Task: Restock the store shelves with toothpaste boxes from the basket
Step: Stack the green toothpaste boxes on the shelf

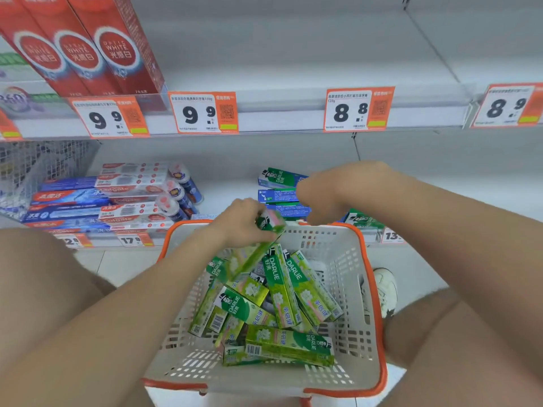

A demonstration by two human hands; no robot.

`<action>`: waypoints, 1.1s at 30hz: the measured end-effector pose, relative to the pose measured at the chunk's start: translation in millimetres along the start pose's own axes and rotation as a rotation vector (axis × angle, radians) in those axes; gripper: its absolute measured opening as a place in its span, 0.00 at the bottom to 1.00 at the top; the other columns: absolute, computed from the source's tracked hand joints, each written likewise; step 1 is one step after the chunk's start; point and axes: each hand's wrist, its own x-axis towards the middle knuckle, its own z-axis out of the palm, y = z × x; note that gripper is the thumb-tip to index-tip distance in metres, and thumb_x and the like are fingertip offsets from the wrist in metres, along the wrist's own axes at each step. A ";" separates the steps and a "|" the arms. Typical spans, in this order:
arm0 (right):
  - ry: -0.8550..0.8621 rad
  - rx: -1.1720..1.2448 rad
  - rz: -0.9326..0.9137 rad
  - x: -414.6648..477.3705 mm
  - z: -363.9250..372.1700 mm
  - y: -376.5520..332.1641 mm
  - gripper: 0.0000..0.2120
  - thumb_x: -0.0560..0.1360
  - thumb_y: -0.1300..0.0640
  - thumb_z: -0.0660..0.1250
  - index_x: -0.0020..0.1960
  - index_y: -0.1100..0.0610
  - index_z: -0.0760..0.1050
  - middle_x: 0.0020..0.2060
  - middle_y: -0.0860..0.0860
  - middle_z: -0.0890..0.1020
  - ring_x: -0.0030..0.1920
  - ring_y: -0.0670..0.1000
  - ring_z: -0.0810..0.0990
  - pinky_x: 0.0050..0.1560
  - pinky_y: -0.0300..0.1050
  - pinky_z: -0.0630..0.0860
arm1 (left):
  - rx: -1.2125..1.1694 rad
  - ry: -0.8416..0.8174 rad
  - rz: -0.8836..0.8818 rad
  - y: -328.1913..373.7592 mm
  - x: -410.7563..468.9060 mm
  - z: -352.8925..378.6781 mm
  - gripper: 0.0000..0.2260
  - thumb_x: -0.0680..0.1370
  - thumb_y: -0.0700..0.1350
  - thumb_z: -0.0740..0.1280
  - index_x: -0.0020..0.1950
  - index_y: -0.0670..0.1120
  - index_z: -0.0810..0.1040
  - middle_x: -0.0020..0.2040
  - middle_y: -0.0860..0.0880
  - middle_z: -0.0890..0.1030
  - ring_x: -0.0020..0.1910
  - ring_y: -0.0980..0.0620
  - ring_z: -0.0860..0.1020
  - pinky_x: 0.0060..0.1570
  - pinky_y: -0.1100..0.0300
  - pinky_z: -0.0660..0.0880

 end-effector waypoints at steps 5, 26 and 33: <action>-0.048 0.114 -0.019 -21.7 -5.5 24.2 0.36 0.72 0.30 0.72 0.68 0.56 0.77 0.59 0.51 0.84 0.58 0.56 0.83 0.63 0.56 0.79 | -0.517 0.034 0.015 42.5 -37.8 -45.9 0.21 0.73 0.55 0.80 0.63 0.54 0.80 0.41 0.44 0.86 0.41 0.46 0.87 0.48 0.45 0.85; 1.100 0.784 -0.199 -45.0 -67.9 27.7 0.36 0.63 0.47 0.85 0.66 0.41 0.73 0.55 0.46 0.77 0.47 0.42 0.79 0.51 0.42 0.76 | -1.400 0.701 -0.013 47.8 -92.7 -173.0 0.17 0.84 0.55 0.66 0.59 0.41 0.78 0.50 0.38 0.87 0.45 0.39 0.88 0.42 0.53 0.86; 1.176 1.575 -0.082 -36.0 -96.8 33.0 0.19 0.75 0.46 0.78 0.57 0.57 0.79 0.46 0.57 0.87 0.34 0.55 0.85 0.37 0.46 0.76 | -1.150 0.767 -0.160 54.4 -78.0 -187.9 0.30 0.84 0.64 0.57 0.49 0.39 0.84 0.38 0.39 0.87 0.35 0.42 0.86 0.33 0.52 0.84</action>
